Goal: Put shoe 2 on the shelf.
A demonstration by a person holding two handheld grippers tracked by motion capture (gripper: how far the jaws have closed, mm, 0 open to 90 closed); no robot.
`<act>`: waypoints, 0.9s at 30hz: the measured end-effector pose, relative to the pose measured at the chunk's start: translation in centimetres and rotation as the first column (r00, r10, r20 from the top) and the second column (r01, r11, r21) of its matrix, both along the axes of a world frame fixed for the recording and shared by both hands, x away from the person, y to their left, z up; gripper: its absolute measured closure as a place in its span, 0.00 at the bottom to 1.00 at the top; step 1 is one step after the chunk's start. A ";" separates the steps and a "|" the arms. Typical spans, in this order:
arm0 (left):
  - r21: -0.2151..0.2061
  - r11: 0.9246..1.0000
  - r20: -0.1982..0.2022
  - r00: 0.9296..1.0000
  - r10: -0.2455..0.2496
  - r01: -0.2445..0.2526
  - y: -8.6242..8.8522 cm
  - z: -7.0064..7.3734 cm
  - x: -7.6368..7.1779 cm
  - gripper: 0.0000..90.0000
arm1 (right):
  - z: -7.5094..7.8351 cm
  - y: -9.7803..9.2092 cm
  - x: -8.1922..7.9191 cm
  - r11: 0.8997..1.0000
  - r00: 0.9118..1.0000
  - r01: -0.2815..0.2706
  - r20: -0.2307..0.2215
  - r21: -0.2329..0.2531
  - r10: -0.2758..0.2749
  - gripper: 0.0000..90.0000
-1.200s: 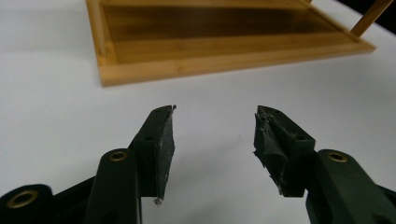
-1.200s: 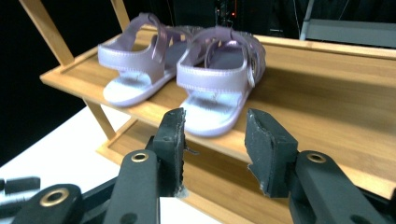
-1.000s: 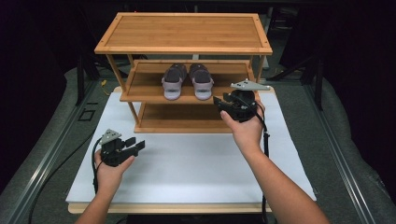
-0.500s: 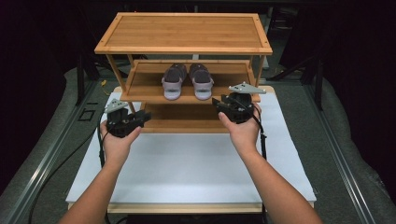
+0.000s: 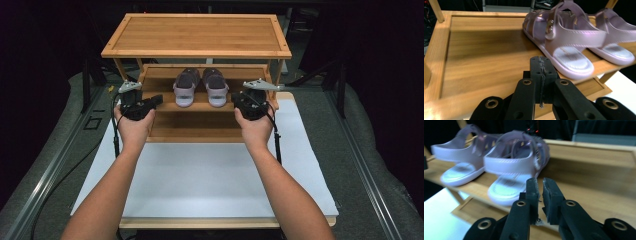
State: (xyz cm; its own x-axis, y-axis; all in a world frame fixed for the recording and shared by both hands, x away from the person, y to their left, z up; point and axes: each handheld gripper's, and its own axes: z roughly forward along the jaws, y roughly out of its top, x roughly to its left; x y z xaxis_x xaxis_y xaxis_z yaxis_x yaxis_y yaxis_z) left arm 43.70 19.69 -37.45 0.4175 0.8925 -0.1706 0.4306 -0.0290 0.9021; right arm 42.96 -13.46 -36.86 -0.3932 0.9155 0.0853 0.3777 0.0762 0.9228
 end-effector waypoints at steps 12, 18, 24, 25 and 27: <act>-0.007 1.000 -0.048 0.999 0.019 -0.020 -1.4 -1.0 2.3 1.00 | -0.9 0.9 2.5 0.999 0.998 0.032 -0.052 0.001 -0.032 0.98; 0.000 1.000 -0.059 0.998 0.020 -0.020 -1.7 -1.1 2.7 1.00 | -1.1 0.8 2.7 0.999 0.997 0.041 -0.059 -0.001 -0.041 0.98; 0.000 1.000 -0.060 0.998 0.008 -0.008 -2.3 -0.9 3.0 1.00 | -1.1 1.1 2.7 0.999 0.997 0.040 -0.059 0.013 -0.039 0.97; 0.007 1.000 -0.064 0.998 0.010 -0.009 -2.6 -0.8 3.1 1.00 | -1.2 1.2 2.8 0.999 0.997 0.039 -0.059 0.011 -0.038 0.97; 0.008 1.000 -0.066 0.998 0.014 -0.013 -2.8 -0.7 3.3 1.00 | -1.2 1.4 2.9 0.999 0.997 0.043 -0.062 0.003 -0.042 0.97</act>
State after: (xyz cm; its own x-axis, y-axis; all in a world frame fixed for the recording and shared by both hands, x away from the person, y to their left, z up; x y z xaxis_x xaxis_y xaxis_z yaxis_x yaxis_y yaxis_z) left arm 46.96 16.88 -38.15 0.3937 0.8993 -0.1903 0.4895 -0.0299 0.8715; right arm 45.86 -12.09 -38.10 -0.3477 0.9309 0.1120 0.4374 0.0554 0.8976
